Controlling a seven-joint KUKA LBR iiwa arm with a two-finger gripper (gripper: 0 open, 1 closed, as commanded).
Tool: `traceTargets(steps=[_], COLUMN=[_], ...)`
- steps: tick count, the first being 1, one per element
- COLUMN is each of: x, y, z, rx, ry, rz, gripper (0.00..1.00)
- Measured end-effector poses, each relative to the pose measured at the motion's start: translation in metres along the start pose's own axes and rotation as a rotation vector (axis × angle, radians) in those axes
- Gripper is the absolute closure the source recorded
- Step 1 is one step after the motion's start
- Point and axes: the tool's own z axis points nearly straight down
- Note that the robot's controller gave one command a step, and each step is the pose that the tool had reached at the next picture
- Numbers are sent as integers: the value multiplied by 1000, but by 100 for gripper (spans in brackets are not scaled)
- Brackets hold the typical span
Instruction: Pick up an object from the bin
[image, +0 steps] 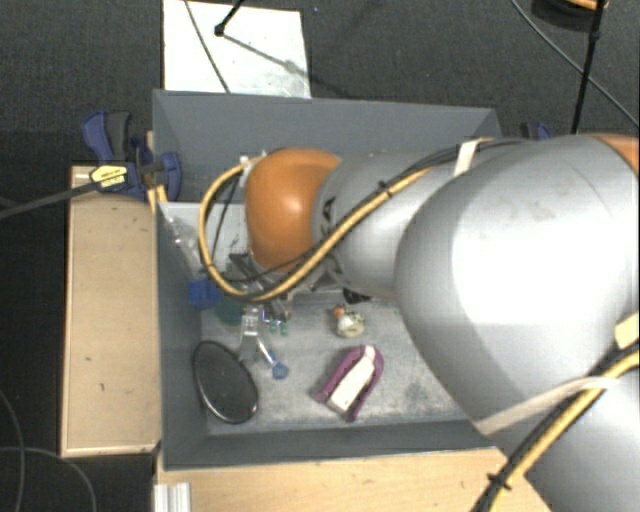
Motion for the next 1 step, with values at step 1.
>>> traceTargets(steps=[1], x=[-4], y=[1], z=[-4], rx=[-9], ry=[-17], rz=[1], gripper=[100])
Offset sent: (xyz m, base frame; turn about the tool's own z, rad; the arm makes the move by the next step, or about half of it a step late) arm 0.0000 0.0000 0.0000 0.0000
